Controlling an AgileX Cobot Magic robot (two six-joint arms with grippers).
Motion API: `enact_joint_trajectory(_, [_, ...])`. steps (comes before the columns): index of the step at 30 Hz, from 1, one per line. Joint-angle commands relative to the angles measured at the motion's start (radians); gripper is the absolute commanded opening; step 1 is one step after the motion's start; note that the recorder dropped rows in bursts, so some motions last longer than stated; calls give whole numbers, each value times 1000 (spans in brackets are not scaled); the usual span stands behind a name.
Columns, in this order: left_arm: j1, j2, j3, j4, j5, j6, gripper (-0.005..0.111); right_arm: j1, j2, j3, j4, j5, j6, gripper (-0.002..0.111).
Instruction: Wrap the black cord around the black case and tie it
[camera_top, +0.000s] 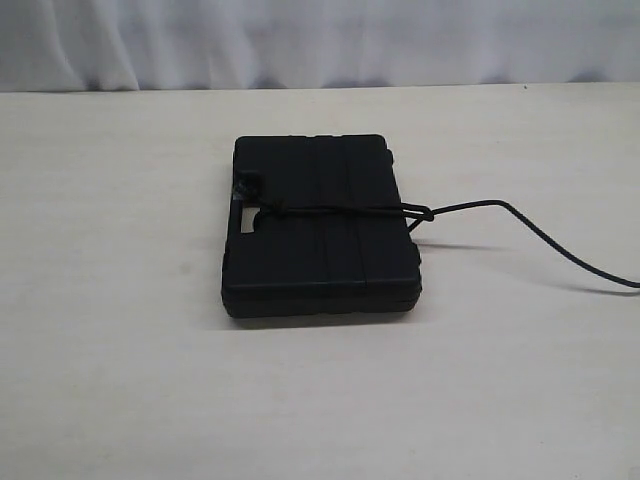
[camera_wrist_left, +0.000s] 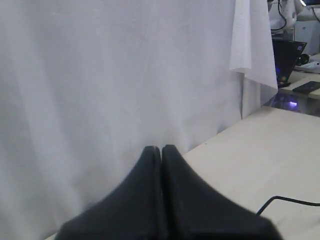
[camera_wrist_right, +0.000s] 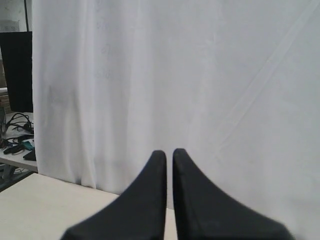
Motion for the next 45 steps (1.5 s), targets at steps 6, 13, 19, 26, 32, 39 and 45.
enact_joint_trajectory(6, [1, -253, 152, -9, -154, -9, 0, 2, -18, 5, 22, 90, 28, 4])
enact_joint_trajectory(13, [1, -365, 179, -9, -84, -42, 0, 2, -18, 5, 27, 93, 28, 4])
enact_joint_trajectory(19, [1, -376, 179, 1, 84, -42, 0, 2, -18, 5, 27, 93, 28, 4])
enact_joint_trajectory(26, [1, -376, 179, 1, 106, -42, 0, 2, -18, 5, 27, 93, 28, 4])
enact_joint_trajectory(32, [1, -376, 179, 1, 106, -42, 0, 2, -18, 5, 27, 93, 28, 4])
enact_joint_trajectory(39, [1, -376, 179, 3, 111, -42, 0, 2, -18, 5, 27, 93, 28, 4])
enact_joint_trajectory(45, [1, -376, 212, 215, 108, -201, 0, 2, -18, 5, 27, 93, 28, 4])
